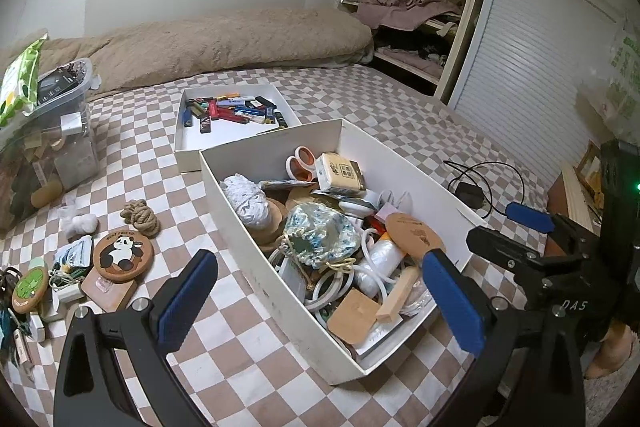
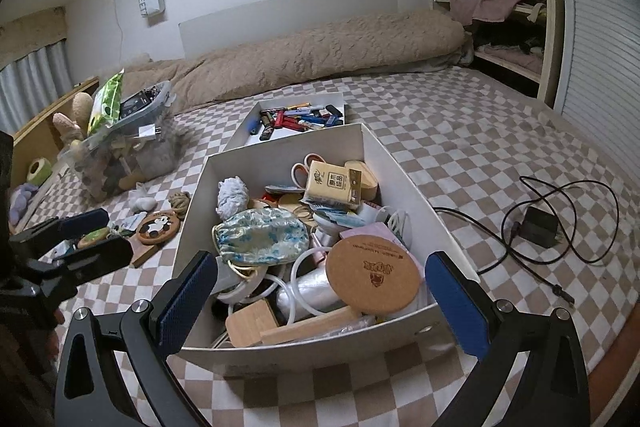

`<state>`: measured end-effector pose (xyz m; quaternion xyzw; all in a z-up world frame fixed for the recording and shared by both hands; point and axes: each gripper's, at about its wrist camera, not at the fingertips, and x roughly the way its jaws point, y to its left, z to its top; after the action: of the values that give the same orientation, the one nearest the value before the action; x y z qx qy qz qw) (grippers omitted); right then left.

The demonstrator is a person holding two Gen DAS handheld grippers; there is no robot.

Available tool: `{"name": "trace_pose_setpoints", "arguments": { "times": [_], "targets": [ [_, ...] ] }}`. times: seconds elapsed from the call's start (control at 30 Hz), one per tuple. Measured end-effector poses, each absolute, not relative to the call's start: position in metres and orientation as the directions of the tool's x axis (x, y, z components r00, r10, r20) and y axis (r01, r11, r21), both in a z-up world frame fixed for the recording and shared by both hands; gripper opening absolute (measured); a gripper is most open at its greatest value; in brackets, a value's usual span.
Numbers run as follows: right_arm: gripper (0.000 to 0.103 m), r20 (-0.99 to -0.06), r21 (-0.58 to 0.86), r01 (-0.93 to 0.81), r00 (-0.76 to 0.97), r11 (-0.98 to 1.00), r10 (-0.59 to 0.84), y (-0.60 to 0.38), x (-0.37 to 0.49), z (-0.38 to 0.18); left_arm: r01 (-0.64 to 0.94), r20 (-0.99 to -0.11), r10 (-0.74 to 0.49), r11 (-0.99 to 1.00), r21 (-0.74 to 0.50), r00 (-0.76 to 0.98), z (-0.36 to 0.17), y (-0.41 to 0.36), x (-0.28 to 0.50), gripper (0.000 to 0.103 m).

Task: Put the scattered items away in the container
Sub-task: 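Lift both open tools out of the white box, then move the left tool toward the green clip while the right tool approaches the cream box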

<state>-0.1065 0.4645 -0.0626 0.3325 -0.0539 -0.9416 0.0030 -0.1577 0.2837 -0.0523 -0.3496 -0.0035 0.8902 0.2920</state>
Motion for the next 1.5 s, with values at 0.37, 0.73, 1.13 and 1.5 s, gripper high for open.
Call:
{"name": "trace_pose_setpoints", "arguments": {
  "times": [0.37, 0.73, 1.13, 1.5],
  "targets": [
    [0.103, -0.606, 0.113, -0.016, -0.794, -0.993, -0.056, 0.448, -0.102, -0.056, -0.487, -0.611, 0.505, -0.847, -0.214, -0.609, -0.051, 0.254, -0.157, 0.103],
    [0.103, -0.602, 0.103, 0.06, -0.791, -0.993, -0.111, 0.395, -0.115, -0.049, -0.407, -0.601, 0.436, -0.892, -0.194, -0.669, -0.046, 0.197, -0.158, 0.103],
    [0.103, -0.607, 0.101, 0.149, -0.774, -0.984, -0.18, 0.332, -0.137, -0.046, -0.291, -0.59, 0.337, -0.941, -0.174, -0.734, -0.04, 0.123, -0.162, 0.103],
    [0.103, -0.624, 0.099, 0.237, -0.741, -0.966, -0.246, 0.271, -0.159, -0.053, -0.195, -0.587, 0.262, -0.965, -0.176, -0.766, -0.043, 0.059, -0.167, 0.103]
  ]
}}
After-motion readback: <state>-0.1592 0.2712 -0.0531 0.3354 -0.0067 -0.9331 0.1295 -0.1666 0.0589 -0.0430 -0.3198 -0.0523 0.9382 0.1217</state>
